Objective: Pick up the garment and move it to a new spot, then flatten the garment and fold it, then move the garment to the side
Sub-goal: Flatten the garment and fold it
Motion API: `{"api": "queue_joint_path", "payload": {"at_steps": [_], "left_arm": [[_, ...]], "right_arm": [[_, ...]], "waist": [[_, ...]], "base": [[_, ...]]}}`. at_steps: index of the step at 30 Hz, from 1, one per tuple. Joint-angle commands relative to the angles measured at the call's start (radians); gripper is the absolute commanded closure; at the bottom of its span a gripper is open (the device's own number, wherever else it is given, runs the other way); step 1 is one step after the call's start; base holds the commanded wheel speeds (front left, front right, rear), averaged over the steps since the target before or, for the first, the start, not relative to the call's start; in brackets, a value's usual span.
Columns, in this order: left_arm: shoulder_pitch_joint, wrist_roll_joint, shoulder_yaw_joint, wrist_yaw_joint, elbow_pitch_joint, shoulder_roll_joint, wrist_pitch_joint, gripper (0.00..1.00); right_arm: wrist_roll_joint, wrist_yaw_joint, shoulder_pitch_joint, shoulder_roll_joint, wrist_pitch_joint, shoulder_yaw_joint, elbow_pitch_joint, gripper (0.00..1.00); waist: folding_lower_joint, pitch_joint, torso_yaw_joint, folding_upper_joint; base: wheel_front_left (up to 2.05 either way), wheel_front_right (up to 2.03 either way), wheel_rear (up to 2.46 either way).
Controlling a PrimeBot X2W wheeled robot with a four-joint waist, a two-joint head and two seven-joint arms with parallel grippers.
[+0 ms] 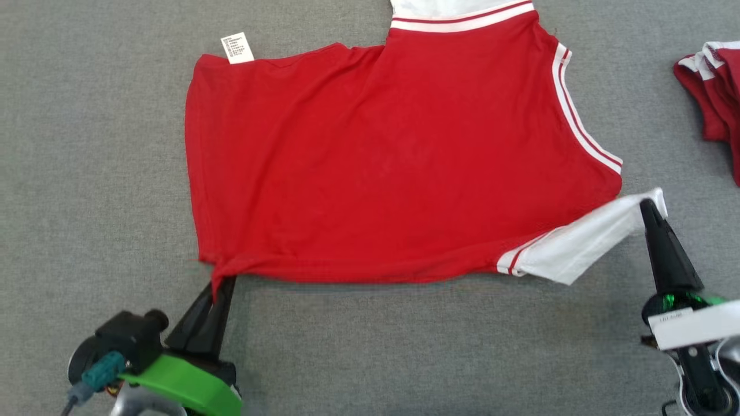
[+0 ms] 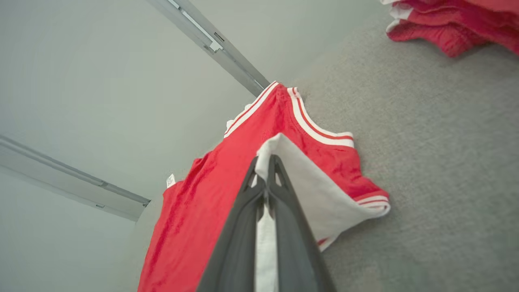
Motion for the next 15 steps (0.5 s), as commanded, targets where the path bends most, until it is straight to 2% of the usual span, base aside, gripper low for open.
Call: {"api": "queue_joint_path", "payload": {"at_steps": [1, 6, 9, 12, 15], "left_arm": [[-0.019, -0.007, 0.005, -0.006, -0.002, 0.003, 0.008, 1.00], [-0.173, 0.020, 0.016, 0.015, 0.007, 0.038, 0.119, 1.00], [-0.259, -0.004, 0.015, 0.014, 0.030, 0.029, 0.186, 1.00], [-0.339, -0.001, 0.007, 0.020, 0.102, 0.030, 0.247, 1.00], [-0.410, -0.016, -0.011, 0.002, 0.195, 0.008, 0.289, 1.00]], "right_arm": [[-0.008, 0.000, -0.027, -0.002, 0.011, 0.001, 0.007, 1.00], [-0.070, 0.000, -0.246, 0.004, 0.112, -0.004, 0.092, 1.00], [-0.119, 0.000, -0.362, 0.005, 0.170, -0.007, 0.171, 1.00], [-0.175, 0.000, -0.461, 0.010, 0.214, 0.008, 0.259, 1.00], [-0.219, 0.000, -0.550, 0.026, 0.230, 0.026, 0.348, 1.00]], "waist": [[0.0001, 0.012, 0.013, 0.0052], [0.0001, 0.011, 0.022, 0.0052], [0.0001, 0.011, 0.030, 0.0052], [0.0001, 0.016, 0.032, 0.0052], [0.0001, 0.025, 0.029, 0.0052]], "base": [[0.00, 0.00, 0.00], [0.00, 0.00, 0.00], [0.00, 0.00, 0.00], [0.00, 0.00, 0.00], [0.00, 0.00, 0.00]]}}
